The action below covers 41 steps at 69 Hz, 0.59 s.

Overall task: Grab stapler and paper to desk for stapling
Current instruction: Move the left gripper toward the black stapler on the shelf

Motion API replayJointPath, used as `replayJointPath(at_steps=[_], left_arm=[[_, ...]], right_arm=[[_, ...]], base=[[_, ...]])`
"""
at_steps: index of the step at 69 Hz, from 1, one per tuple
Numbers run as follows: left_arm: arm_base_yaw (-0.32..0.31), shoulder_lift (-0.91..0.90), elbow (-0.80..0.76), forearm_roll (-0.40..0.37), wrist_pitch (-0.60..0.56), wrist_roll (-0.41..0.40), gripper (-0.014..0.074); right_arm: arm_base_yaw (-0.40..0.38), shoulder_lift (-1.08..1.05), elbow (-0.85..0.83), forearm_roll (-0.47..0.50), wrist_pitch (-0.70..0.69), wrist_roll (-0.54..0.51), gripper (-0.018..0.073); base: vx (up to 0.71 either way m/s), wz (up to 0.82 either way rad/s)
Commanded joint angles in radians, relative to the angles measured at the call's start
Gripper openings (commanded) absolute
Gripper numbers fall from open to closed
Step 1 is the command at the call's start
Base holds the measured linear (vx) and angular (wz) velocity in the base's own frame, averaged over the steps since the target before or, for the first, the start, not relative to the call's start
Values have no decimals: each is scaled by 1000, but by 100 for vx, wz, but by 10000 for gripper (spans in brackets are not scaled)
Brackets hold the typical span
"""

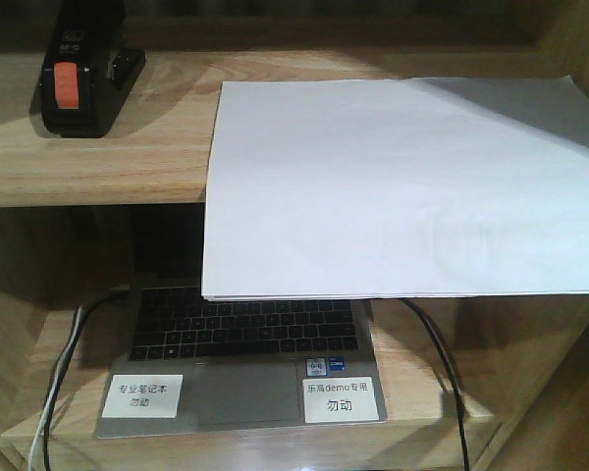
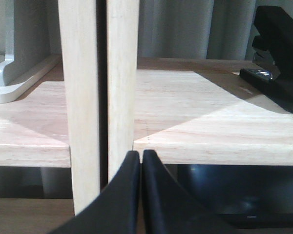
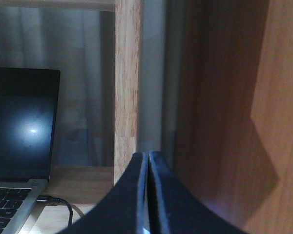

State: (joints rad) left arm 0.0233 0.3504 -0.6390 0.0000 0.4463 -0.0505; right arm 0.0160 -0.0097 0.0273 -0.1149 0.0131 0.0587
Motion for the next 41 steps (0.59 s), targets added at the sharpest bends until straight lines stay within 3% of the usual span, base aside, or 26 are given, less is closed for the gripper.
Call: replayJointPath(at_steps=[1, 9, 26, 33, 41], left_arm=[[-3, 20, -33, 15, -83, -7, 74], [-3, 20, -35, 16, -84, -7, 194], [-3, 20, -35, 16, -86, -7, 548], [-3, 20, -35, 16, -112, -7, 615], [-3, 20, -35, 16, -138, -8, 621]], right_arm=[[-7, -11, 4, 0, -71, -8, -10], [-7, -11, 4, 0, -71, -8, -10], [-7, -11, 4, 0, -71, -8, -10], [-7, -11, 4, 0, -71, -8, -10], [-7, -11, 4, 0, -71, -8, -10]], base=[[0, 0], [0, 0], [0, 0], [0, 0], [0, 0]])
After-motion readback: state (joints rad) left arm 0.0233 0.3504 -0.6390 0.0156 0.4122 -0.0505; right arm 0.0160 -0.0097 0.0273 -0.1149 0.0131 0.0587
